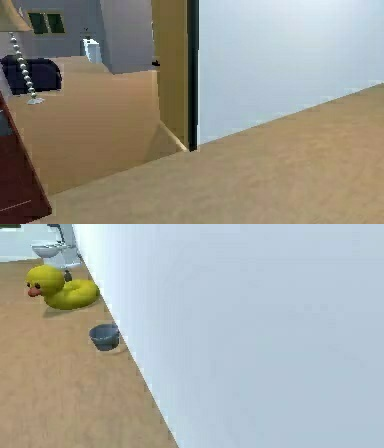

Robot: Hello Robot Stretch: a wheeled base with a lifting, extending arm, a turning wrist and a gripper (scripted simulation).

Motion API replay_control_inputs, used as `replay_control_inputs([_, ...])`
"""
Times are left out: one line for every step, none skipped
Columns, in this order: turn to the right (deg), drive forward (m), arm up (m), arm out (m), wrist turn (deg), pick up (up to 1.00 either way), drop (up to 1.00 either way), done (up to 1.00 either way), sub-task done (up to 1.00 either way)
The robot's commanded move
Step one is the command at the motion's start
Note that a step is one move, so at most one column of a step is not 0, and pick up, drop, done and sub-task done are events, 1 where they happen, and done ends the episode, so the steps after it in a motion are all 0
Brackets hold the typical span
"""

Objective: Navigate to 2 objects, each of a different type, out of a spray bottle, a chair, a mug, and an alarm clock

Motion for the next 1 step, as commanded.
replay_control_inputs([-30.0, 0.0, 0.0, 0.0, 0.0, 0.0, 0.0, 0.0, 0.0])
